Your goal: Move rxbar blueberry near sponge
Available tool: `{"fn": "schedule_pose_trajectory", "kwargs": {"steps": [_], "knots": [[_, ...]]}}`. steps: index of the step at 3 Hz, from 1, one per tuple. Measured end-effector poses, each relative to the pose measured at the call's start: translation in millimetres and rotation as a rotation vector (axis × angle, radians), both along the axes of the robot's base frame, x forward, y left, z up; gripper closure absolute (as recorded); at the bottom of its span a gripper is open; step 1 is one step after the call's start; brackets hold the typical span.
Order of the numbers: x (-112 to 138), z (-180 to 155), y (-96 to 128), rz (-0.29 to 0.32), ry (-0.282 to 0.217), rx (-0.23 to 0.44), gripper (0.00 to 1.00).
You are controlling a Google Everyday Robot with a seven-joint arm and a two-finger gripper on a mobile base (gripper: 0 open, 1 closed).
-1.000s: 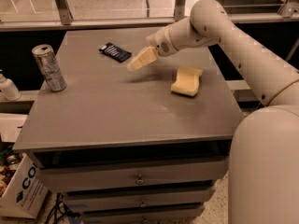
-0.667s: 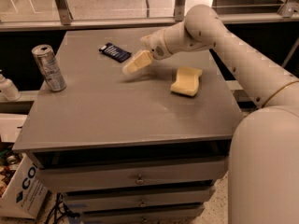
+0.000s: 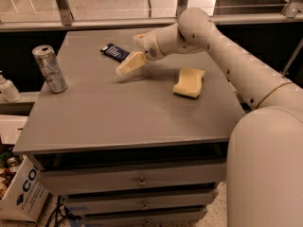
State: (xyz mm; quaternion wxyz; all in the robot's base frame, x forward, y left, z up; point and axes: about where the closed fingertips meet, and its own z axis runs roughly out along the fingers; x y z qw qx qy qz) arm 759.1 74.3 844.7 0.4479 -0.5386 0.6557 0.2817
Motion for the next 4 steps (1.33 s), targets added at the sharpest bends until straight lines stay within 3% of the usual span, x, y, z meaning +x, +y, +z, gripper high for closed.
{"fn": "schedule_pose_trajectory", "kwargs": {"steps": [2, 3, 4], "knots": [[1, 1, 9, 0.010, -0.014, 0.008, 0.00], [5, 0, 7, -0.040, -0.013, 0.041, 0.00], [11, -2, -2, -0.158, 0.002, 0.093, 0.00]]}}
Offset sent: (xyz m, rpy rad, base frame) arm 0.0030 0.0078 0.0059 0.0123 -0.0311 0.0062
